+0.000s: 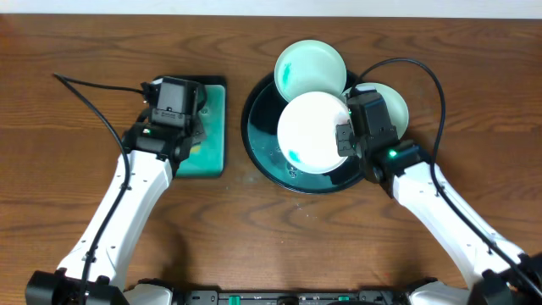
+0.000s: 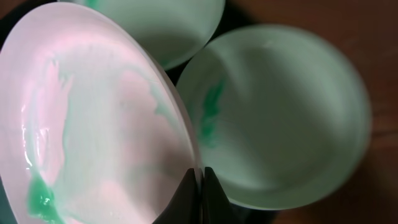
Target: Clean dirty plates on tray and stack at the side
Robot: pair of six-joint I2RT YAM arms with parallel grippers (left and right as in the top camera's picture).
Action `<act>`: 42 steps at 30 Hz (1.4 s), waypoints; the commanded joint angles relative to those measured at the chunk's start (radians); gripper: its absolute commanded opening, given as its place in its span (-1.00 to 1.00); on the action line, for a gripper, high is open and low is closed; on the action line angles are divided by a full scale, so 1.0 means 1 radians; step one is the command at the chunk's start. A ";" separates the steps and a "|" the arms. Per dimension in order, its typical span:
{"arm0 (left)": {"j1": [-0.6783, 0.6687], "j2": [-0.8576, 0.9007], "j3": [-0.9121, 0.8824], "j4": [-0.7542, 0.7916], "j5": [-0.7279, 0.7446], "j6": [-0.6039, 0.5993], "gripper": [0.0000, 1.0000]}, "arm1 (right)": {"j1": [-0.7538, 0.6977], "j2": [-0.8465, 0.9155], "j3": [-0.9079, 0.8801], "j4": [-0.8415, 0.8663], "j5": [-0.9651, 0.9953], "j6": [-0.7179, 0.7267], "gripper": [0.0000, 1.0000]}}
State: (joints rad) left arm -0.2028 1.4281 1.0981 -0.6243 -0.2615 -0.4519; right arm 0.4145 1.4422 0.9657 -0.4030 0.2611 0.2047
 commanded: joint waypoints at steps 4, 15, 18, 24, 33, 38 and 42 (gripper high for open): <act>0.055 -0.010 0.003 -0.024 -0.017 -0.013 -0.86 | 0.083 -0.059 -0.002 0.079 0.294 -0.211 -0.97; 0.093 -0.010 0.002 -0.057 -0.009 -0.013 -0.86 | 0.291 -0.061 -0.002 0.303 0.672 -0.640 -0.97; 0.093 -0.010 0.002 -0.058 -0.009 -0.013 -0.86 | 0.344 -0.061 -0.002 0.344 0.687 -0.733 -0.98; 0.093 -0.010 0.002 -0.067 -0.009 -0.013 -0.85 | 0.418 -0.061 -0.002 0.403 0.738 -0.816 -0.97; 0.093 -0.010 0.002 -0.067 -0.009 -0.013 -0.86 | 0.381 -0.061 -0.002 0.314 0.686 -0.525 -0.98; 0.093 -0.010 0.002 -0.051 0.096 -0.016 -0.86 | 0.218 -0.038 -0.007 0.131 0.325 -0.090 -0.97; 0.093 -0.010 0.002 -0.014 0.248 -0.016 -0.86 | 0.054 0.023 -0.007 0.107 -0.014 0.120 -0.97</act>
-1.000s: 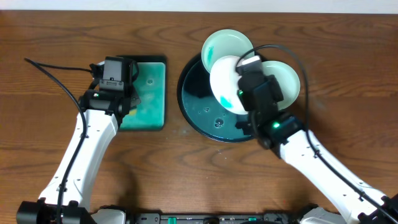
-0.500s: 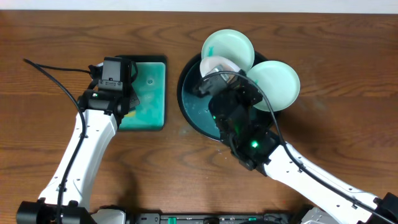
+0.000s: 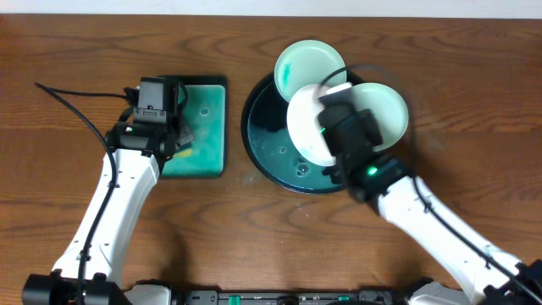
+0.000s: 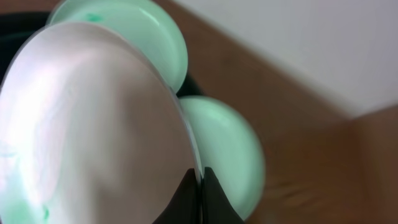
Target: Clean dirty plates on tray and stack at the side
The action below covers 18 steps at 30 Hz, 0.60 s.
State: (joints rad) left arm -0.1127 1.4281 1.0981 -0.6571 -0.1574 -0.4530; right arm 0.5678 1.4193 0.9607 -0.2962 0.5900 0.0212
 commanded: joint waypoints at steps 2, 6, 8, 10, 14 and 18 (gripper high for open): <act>0.003 -0.010 0.001 0.037 0.218 -0.015 -0.86 | -0.159 0.086 -0.002 0.008 -0.495 0.328 -0.97; -0.002 -0.008 0.000 0.049 0.294 -0.015 -0.85 | -0.226 0.179 -0.002 0.013 -0.660 0.350 -0.98; -0.010 -0.008 -0.001 0.049 0.293 -0.015 -0.86 | -0.230 0.223 -0.002 0.022 -0.693 0.349 -0.97; -0.024 -0.008 -0.001 0.053 0.297 -0.014 -0.86 | -0.225 0.280 -0.002 0.047 -0.704 0.349 -0.97; -0.056 -0.008 -0.001 0.059 0.307 -0.012 -0.86 | -0.224 0.339 -0.002 0.099 -0.699 0.349 -0.98; -0.108 -0.008 -0.001 0.069 0.307 -0.017 -0.85 | -0.224 0.388 -0.002 0.145 -0.682 0.349 -0.97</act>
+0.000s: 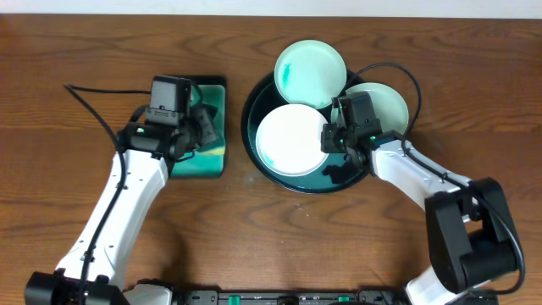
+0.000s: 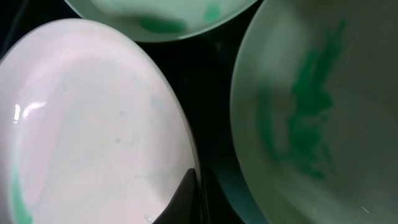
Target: Clean dirty plates on tray and stack at the side
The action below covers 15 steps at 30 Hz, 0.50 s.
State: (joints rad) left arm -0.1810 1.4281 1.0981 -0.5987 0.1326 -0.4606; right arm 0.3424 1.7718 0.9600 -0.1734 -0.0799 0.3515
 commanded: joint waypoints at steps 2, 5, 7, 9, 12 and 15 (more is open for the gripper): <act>-0.072 -0.008 -0.001 0.024 0.017 -0.026 -0.85 | 0.002 0.058 -0.001 0.034 0.017 0.019 -0.97; -0.131 0.005 -0.005 0.078 0.016 -0.093 -0.86 | 0.002 0.090 -0.001 0.060 0.066 0.019 -0.97; -0.167 0.023 -0.011 0.131 0.013 -0.129 -0.86 | 0.002 0.098 -0.001 0.075 0.072 0.019 -0.97; -0.219 0.079 -0.014 0.237 0.013 -0.177 -0.86 | 0.002 0.098 -0.001 0.097 0.072 0.026 -0.97; -0.267 0.167 -0.014 0.361 0.014 -0.223 -0.86 | 0.002 0.098 -0.001 0.108 0.072 0.055 -0.97; -0.302 0.263 -0.014 0.459 0.014 -0.242 -0.86 | 0.002 0.098 -0.001 0.106 0.072 0.060 -0.97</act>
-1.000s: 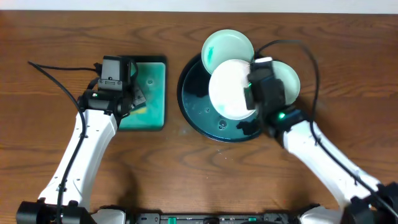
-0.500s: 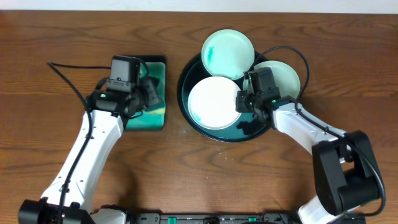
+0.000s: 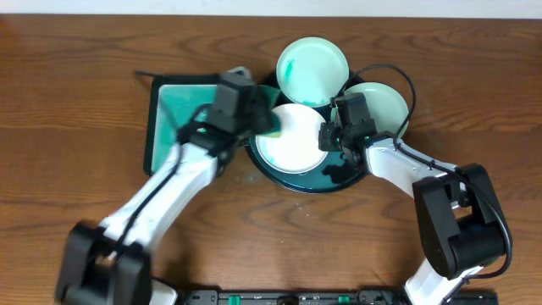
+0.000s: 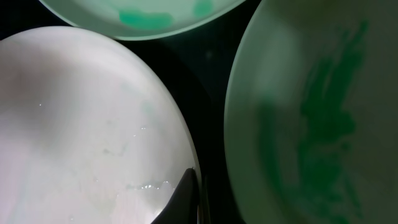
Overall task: Clean dirty plates on tray and stack at the side
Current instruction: 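Scrub the white plate again with the sponge, right gripper holding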
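Observation:
A white plate (image 3: 296,140) lies flat in the round dark tray (image 3: 309,182). My right gripper (image 3: 326,135) is shut on the plate's right rim; in the right wrist view its dark fingers (image 4: 186,199) pinch the white plate (image 4: 81,124), which looks wet. My left gripper (image 3: 258,119) sits over the plate's left rim, apparently shut on a green sponge (image 3: 275,123). Two pale green plates bear green smears. One (image 3: 312,61) leans on the tray's far rim. The other (image 3: 383,102) is at the tray's right and fills the wrist view's right side (image 4: 311,124).
A teal pad with a dark border (image 3: 178,119) lies on the wooden table to the left of the tray. The right arm's black cable (image 3: 398,76) loops over the right green plate. A few droplets mark the wood in front of the tray (image 3: 250,178).
My left gripper has left the teal pad and now sits at the white plate's left rim, with the sponge. The right gripper still grips the right rim. The plate lies flat, slightly farther right.
First my right gripper held the smeared white plate tilted over the tray while the left rested on the pad. Then the plate stood steeply on edge. After that it lay flat in the tray with the left gripper still at the pad. Now the left gripper is at the plate.

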Robot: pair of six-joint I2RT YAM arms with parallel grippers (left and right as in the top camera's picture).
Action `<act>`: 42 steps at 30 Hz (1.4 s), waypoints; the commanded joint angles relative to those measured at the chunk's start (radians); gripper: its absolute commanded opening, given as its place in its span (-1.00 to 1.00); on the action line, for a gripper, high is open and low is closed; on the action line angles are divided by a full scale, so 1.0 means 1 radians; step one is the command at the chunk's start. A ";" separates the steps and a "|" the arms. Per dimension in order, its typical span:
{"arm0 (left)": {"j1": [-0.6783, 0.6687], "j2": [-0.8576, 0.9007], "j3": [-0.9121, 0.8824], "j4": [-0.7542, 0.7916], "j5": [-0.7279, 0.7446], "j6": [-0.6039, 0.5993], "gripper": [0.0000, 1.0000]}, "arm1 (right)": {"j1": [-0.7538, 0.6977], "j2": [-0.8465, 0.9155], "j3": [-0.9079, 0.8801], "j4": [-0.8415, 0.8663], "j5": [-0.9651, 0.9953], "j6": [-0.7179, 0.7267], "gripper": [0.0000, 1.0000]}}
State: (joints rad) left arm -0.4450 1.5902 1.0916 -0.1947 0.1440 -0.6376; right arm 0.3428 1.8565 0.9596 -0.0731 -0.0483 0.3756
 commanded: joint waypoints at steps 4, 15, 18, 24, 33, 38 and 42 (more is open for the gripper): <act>-0.063 0.218 -0.008 0.119 0.003 -0.106 -0.86 | 0.001 0.014 -0.001 0.002 0.040 0.035 -0.98; -0.075 0.306 -0.008 0.029 -0.072 0.162 -0.86 | 0.001 0.014 -0.001 0.002 0.040 0.035 -0.97; -0.076 0.306 -0.008 -0.048 -0.249 0.251 -0.86 | 0.001 0.014 -0.001 0.002 0.040 0.035 -0.97; -0.076 0.286 -0.004 -0.078 -0.543 0.297 -0.86 | 0.001 0.014 -0.001 0.001 0.040 0.035 -0.97; -0.076 0.123 0.005 0.032 -0.304 0.087 -0.87 | 0.001 0.014 -0.001 -0.010 0.040 0.035 -0.97; -0.091 0.148 0.003 0.069 -0.003 0.030 -0.85 | 0.001 0.014 -0.001 -0.011 0.040 0.035 -0.97; -0.124 0.209 -0.008 0.072 0.002 0.030 -0.86 | 0.001 0.014 -0.001 -0.010 0.040 0.035 -0.97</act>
State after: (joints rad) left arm -0.5480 1.7489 1.1030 -0.1230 0.0597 -0.5770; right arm 0.3447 1.8580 0.9596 -0.0803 -0.0505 0.4026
